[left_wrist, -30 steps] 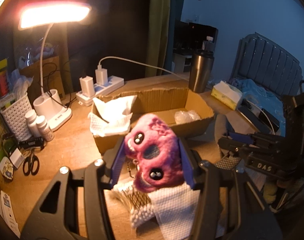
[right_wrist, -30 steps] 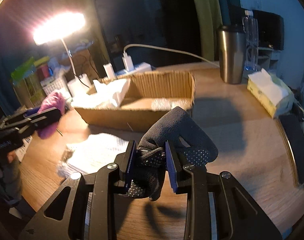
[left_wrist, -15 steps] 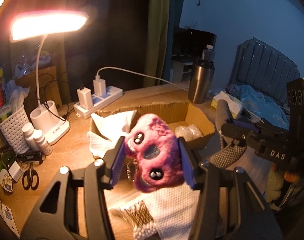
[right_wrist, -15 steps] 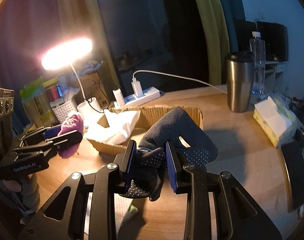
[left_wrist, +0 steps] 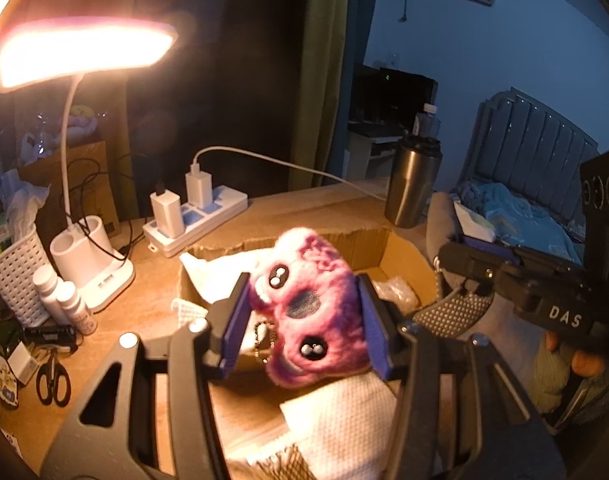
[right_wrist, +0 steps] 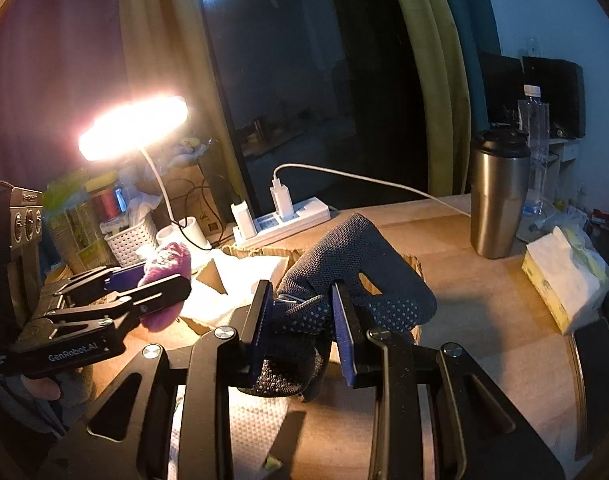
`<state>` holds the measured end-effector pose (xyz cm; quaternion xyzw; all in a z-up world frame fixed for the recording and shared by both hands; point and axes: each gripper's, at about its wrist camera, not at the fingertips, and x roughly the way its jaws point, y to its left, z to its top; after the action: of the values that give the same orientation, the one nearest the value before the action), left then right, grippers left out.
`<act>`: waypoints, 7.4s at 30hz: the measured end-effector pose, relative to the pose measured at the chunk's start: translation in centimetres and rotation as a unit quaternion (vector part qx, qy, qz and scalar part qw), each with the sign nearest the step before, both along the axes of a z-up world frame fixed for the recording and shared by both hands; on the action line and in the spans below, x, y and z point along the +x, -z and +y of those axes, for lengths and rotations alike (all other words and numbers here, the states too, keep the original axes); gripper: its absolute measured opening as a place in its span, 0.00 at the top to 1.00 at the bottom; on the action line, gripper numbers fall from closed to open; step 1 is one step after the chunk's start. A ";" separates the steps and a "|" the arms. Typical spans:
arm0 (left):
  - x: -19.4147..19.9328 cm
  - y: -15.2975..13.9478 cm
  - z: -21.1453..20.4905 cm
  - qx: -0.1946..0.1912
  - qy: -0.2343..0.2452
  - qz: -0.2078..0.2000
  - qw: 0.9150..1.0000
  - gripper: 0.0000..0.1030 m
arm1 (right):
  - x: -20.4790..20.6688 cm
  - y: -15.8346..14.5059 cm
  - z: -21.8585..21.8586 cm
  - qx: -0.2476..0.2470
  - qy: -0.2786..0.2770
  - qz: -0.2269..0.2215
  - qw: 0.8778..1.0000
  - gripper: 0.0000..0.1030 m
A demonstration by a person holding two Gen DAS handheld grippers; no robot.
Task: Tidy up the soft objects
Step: 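Carry the pink plush and grey glove over the cardboard box with both tools, then lower the plush and glove into the box and open both tools, then withdraw both tools from the box toward the paper towel, then grasp the white paper towel with the right tool, then lift the paper towel with the right tool while the left tool grasps the cotton swab bag, then carry the paper towel and cotton swab bag over the cardboard box with both tools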
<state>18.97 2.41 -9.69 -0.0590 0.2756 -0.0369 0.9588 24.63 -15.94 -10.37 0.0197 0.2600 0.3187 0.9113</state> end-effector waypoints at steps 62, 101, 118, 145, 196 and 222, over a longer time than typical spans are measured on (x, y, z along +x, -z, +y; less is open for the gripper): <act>0.7 0.6 4.1 -0.053 -0.059 -0.001 0.997 0.24 | 0.5 0.4 3.8 -0.039 -0.003 0.004 0.999 0.42; -9.0 4.4 6.6 -0.072 -0.102 0.017 0.992 0.24 | -7.4 5.1 6.9 -0.100 -0.050 0.045 0.993 0.42; -8.6 6.4 6.5 -0.073 -0.101 0.047 0.991 0.24 | -7.5 9.2 8.9 -0.161 -0.068 0.067 0.982 0.47; -5.7 9.5 1.1 -0.021 -0.044 0.121 0.991 0.24 | -5.8 5.0 -0.2 -0.051 0.000 0.035 0.998 0.86; -6.4 2.1 0.5 -0.005 -0.011 0.007 1.000 0.63 | -4.6 -1.2 -2.1 -0.031 0.007 -0.036 0.999 0.86; -0.3 -0.5 -0.6 -0.002 -0.011 -0.018 1.000 0.63 | 1.8 -2.9 -2.0 0.005 -0.003 -0.062 0.998 0.86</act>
<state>18.72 1.83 -9.20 -0.0636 0.2578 -0.0280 0.9637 26.39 -17.98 -7.43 0.0037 0.2015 0.3237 0.9244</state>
